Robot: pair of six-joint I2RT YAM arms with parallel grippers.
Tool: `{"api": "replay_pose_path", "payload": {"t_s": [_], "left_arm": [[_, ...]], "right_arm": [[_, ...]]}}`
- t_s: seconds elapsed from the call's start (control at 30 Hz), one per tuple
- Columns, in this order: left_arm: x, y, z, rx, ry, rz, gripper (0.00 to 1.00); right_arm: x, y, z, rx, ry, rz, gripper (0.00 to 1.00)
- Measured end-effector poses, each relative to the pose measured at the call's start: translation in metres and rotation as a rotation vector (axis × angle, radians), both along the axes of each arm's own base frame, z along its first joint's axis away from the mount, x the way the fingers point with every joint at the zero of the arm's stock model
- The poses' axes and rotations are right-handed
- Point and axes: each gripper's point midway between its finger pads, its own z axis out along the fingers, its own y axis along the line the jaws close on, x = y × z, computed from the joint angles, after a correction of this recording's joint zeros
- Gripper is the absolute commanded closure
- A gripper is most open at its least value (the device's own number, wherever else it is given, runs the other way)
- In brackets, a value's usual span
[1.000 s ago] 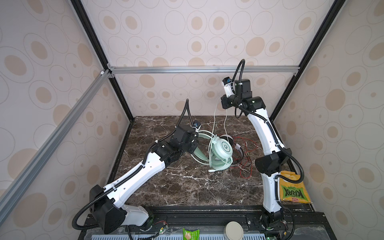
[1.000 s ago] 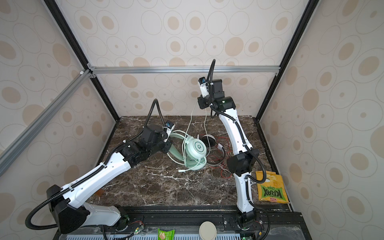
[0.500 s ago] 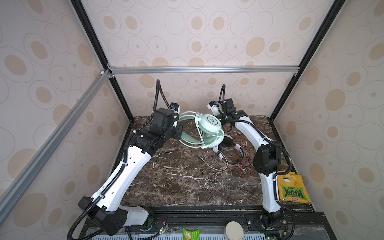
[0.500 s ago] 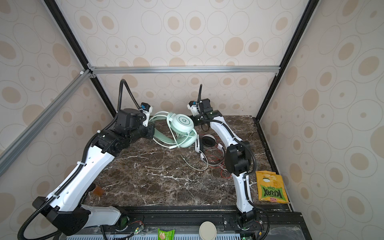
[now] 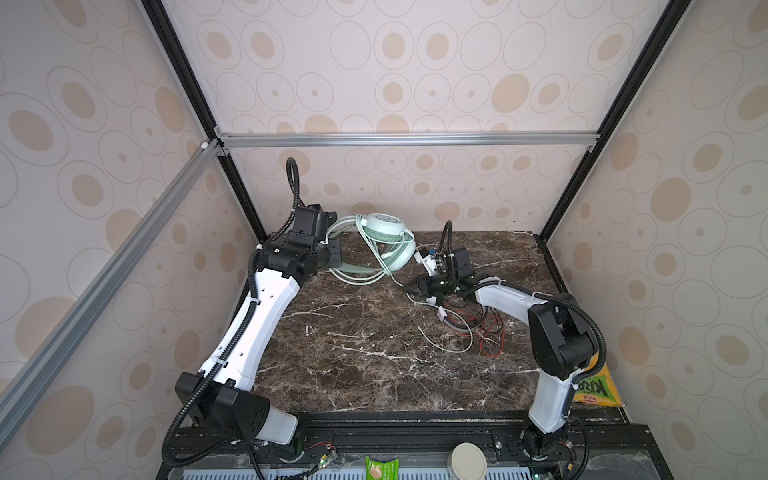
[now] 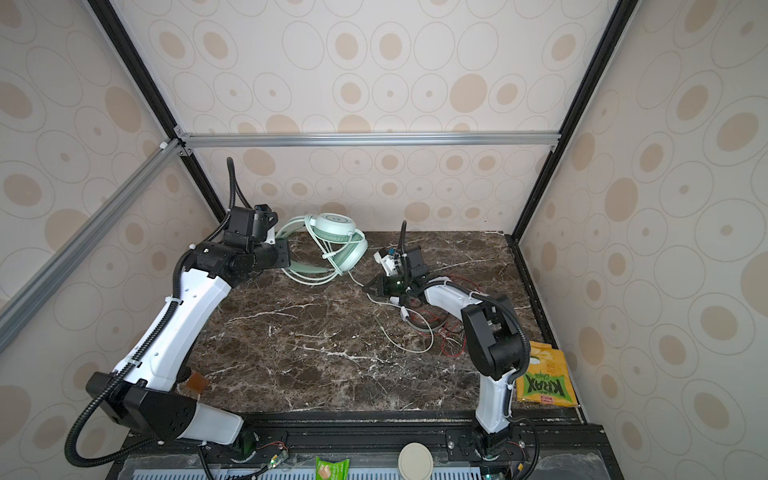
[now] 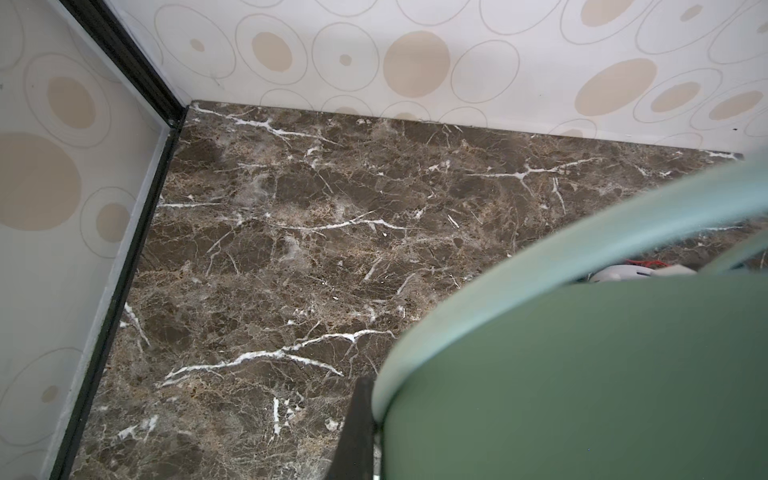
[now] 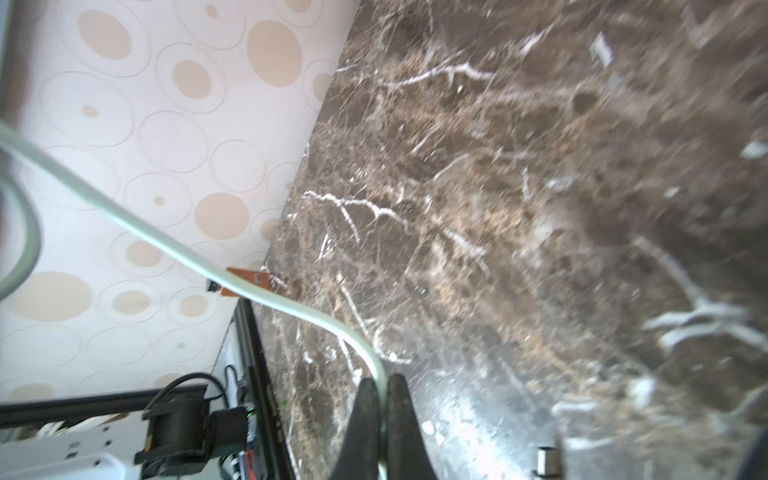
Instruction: Wrap the headphones
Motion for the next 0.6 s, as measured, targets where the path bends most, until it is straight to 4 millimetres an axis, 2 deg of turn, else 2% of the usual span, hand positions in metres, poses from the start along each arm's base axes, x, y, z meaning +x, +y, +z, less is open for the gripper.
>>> {"api": "replay_pose_path", "payload": {"t_s": [0.17, 0.27, 0.4, 0.6], "left_arm": [[-0.004, -0.001, -0.018, -0.029, 0.047, 0.018, 1.00], [-0.006, -0.001, -0.030, -0.038, 0.074, 0.029, 1.00], [-0.008, 0.001, -0.040, -0.032, 0.098, 0.040, 1.00], [-0.011, 0.006, -0.034, -0.022, 0.078, 0.054, 1.00]], "right_arm": [[-0.037, 0.003, -0.008, 0.028, 0.037, 0.033, 0.98], [-0.049, 0.003, -0.009, 0.036, 0.050, 0.040, 0.98], [-0.054, -0.001, -0.003, 0.031, 0.033, 0.029, 0.99], [-0.055, -0.006, 0.008, 0.015, -0.022, 0.018, 0.89]]}}
